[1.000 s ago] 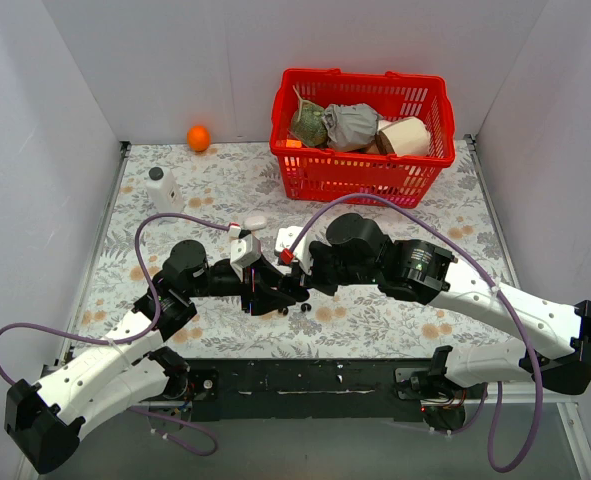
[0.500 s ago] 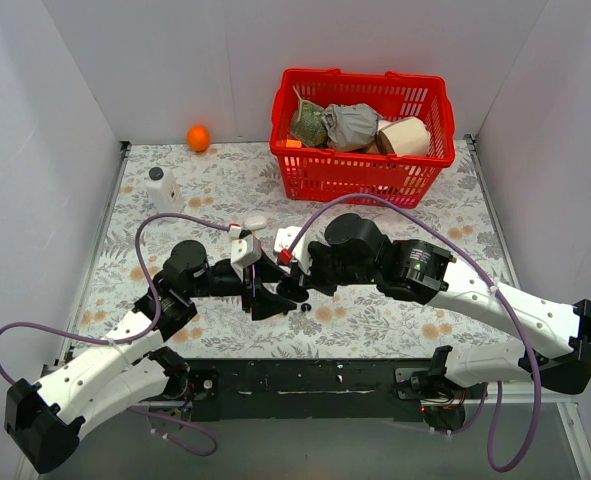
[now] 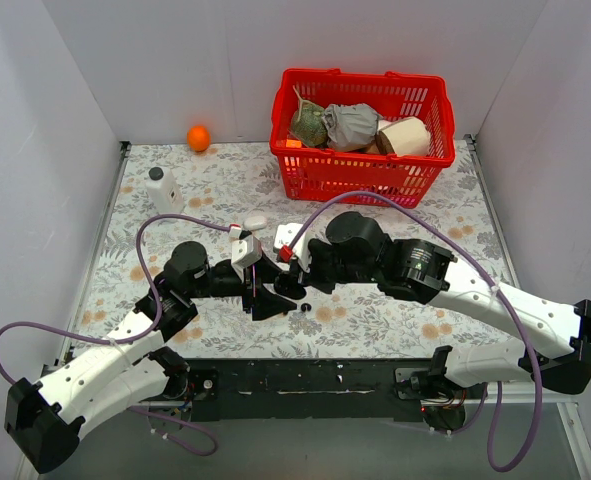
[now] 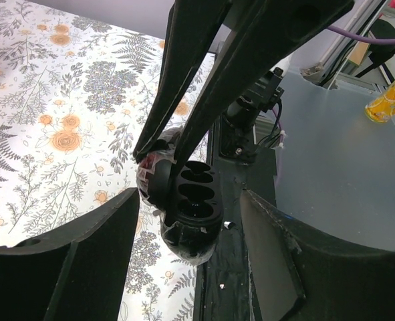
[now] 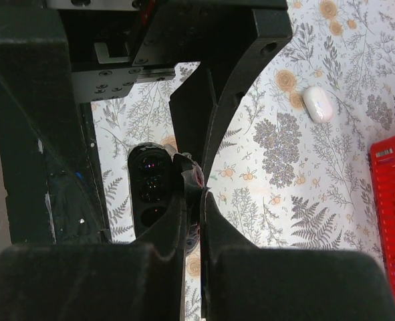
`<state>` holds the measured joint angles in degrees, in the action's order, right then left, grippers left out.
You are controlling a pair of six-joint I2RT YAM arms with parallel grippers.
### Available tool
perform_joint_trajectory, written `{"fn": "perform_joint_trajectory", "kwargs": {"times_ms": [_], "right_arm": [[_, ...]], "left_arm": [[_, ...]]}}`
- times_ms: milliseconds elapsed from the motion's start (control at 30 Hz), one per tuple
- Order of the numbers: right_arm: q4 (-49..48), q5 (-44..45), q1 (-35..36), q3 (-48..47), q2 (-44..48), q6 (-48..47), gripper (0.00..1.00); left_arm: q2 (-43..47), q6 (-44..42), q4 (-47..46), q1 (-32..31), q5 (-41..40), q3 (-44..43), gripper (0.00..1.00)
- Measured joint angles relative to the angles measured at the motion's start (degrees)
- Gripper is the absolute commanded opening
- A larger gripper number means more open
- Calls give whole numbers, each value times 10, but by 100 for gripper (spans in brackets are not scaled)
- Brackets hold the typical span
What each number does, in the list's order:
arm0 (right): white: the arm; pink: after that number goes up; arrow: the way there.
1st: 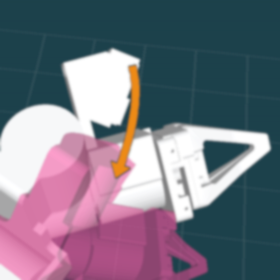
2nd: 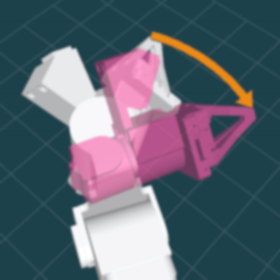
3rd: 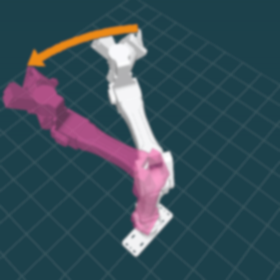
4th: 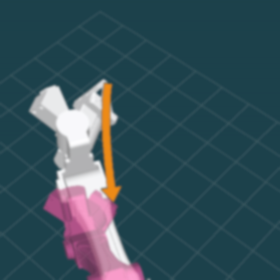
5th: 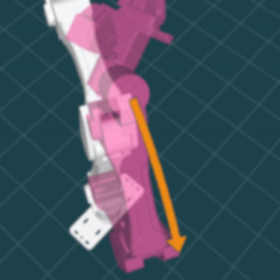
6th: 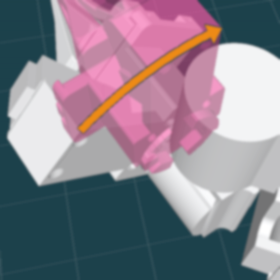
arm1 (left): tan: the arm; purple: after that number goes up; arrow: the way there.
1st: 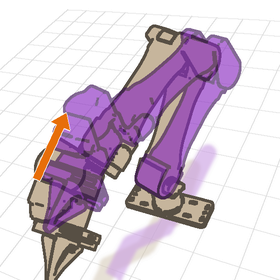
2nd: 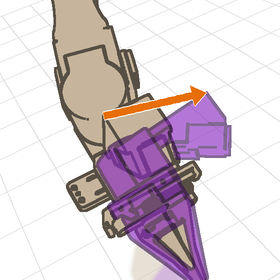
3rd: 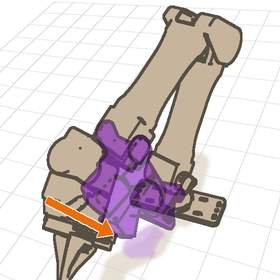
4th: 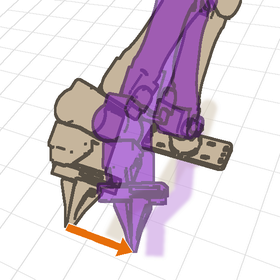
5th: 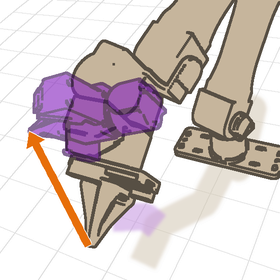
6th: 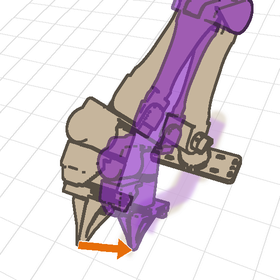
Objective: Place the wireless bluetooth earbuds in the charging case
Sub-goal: Adjust the charging case.
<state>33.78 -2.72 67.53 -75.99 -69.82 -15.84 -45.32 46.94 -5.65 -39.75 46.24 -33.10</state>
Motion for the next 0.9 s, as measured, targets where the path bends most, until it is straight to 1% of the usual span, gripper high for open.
{"fn": "perform_joint_trajectory", "kwargs": {"times_ms": [67,167,233,267,333,567,700,733,800,833,900], "right_arm": [[-2,0,0,-4,0,0,1],[-8,0,0,-8,0,2,1],[-9,0,0,-8,0,3,1],[-9,0,0,-8,0,4,1],[-9,0,0,-8,0,5,1],[-9,0,0,-8,-4,6,1],[-9,0,1,-8,-4,6,1],[-9,0,1,-8,-4,6,1],[-9,0,1,-8,-4,6,1],[-9,0,1,-8,-4,6,1],[-9,0,1,-8,-4,6,1]], "left_arm": [[0,0,0,0,-1,0,54],[0,1,-3,0,-1,1,50],[0,1,-6,0,-1,2,50],[0,1,-8,0,-2,3,52],[1,2,-10,0,-3,7,53],[2,5,-21,0,-6,8,43],[2,5,-24,0,-5,8,26],[2,5,-24,0,-5,8,15],[2,6,-24,0,-3,8,4],[2,6,-25,0,-2,8,0],[2,5,-26,0,-1,8,0]]}}
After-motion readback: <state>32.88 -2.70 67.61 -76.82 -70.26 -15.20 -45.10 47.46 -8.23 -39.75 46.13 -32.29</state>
